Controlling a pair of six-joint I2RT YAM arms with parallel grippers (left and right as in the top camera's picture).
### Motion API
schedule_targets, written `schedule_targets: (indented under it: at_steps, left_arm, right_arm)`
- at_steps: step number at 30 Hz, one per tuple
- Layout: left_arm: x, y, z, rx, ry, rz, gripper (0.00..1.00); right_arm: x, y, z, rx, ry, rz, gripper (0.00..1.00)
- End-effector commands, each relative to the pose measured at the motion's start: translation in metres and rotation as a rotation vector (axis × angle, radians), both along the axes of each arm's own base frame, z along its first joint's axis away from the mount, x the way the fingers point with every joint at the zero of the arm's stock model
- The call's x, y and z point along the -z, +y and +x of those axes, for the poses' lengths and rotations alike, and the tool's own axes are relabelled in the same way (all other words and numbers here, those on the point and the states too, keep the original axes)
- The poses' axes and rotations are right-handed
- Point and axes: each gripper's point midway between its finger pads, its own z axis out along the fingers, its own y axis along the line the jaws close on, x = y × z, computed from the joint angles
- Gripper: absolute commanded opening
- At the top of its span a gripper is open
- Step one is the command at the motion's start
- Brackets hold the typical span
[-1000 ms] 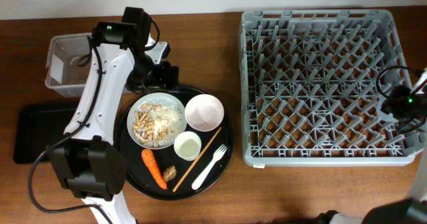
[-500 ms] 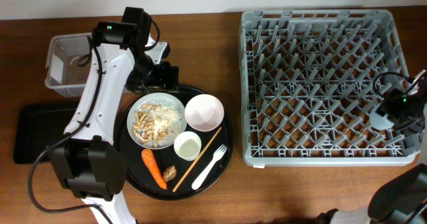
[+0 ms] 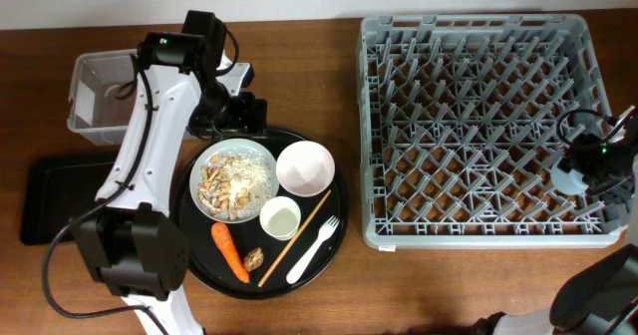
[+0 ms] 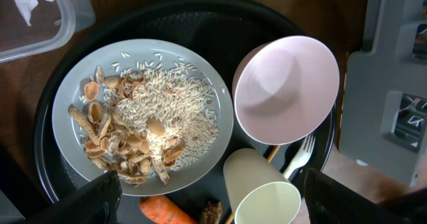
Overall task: Sort waste into correct bins and load items into the dishwasher rack
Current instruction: 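Carry blue cup with right gripper and place it in the rack's right side, then move left gripper to the white cup and grasp it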
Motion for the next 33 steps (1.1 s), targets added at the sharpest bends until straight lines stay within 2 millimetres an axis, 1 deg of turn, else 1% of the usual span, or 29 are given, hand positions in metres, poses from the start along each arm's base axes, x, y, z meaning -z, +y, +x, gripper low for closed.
schedule_targets:
  at_steps: [1,3,7,11,13,15,16,17,18,19,20,22,23,24,25,26,28,30,32,33]
  left_arm:
    - [-0.001,0.002,0.001,-0.012,0.001,0.005,0.87]
    - [-0.001,0.002,0.001,-0.012,0.002,0.005,0.87]
    - [0.0,0.002,0.0,-0.012,0.008,0.007,0.87]
    - [0.0,0.002,0.0,-0.012,0.008,0.007,0.87]
    - [0.0,0.002,-0.001,-0.012,0.009,0.007,0.87]
    - [0.0,0.002,-0.002,-0.011,0.015,0.008,0.87]
    - [0.0,0.002,-0.002,-0.012,0.016,0.009,0.87]
    - [0.0,0.002,-0.003,-0.011,0.019,0.009,0.87]
    - [0.0,0.003,-0.004,-0.012,0.023,0.009,0.87]
    - [0.0,0.003,-0.006,-0.012,0.032,0.01,0.95]
    - [0.0,0.003,-0.009,-0.012,0.046,0.013,0.98]
    - [0.001,0.005,-0.018,-0.012,0.082,0.019,0.99]
    - [0.001,0.005,-0.023,-0.011,0.102,0.021,0.99]
    - [0.001,0.005,-0.028,-0.009,0.122,0.022,0.99]
    - [0.0,0.003,-0.035,-0.004,0.15,0.022,0.99]
    - [0.0,-0.001,-0.043,0.01,0.177,0.029,0.99]
    - [-0.001,-0.008,-0.056,0.042,0.216,0.045,0.99]
    - [-0.001,-0.011,-0.066,0.071,0.243,0.083,0.99]
    - [0.003,-0.015,-0.074,0.095,0.252,0.131,0.99]
    - [0.007,-0.015,-0.081,0.09,0.269,0.17,0.98]
  right_arm:
    - [-0.001,-0.003,-0.003,0.014,0.014,-0.01,0.73]
    - [-0.001,-0.003,-0.003,0.014,0.015,-0.01,0.73]
    - [0.0,-0.001,-0.005,0.014,0.025,-0.003,0.8]
    - [0.0,0.0,-0.006,0.014,0.029,0.001,0.8]
    - [0.0,0.007,-0.001,0.003,0.001,0.041,0.81]
    - [-0.007,0.025,0.012,-0.027,-0.084,0.139,0.81]
    - [-0.013,0.033,0.018,-0.055,-0.125,0.174,0.8]
    - [-0.023,0.043,0.026,-0.115,-0.18,0.207,0.8]
    - [-0.037,0.055,0.034,-0.17,-0.241,0.232,0.8]
    - [-0.054,0.069,0.042,-0.249,-0.307,0.25,0.8]
    - [-0.073,0.085,0.047,-0.312,-0.367,0.267,0.8]
    - [-0.099,0.114,0.052,-0.437,-0.439,0.269,0.81]
    - [-0.108,0.129,0.051,-0.483,-0.456,0.26,0.81]
    - [-0.113,0.141,0.05,-0.517,-0.455,0.252,0.81]
    - [-0.115,0.158,0.047,-0.563,-0.445,0.248,0.81]
    - [-0.114,0.177,0.043,-0.616,-0.417,0.249,0.81]
    - [-0.108,0.198,0.037,-0.678,-0.36,0.243,0.82]
    - [-0.099,0.212,0.032,-0.729,-0.295,0.211,0.81]
    - [-0.092,0.216,0.031,-0.754,-0.252,0.171,0.82]
    - [-0.09,0.217,0.03,-0.764,-0.23,0.143,0.82]
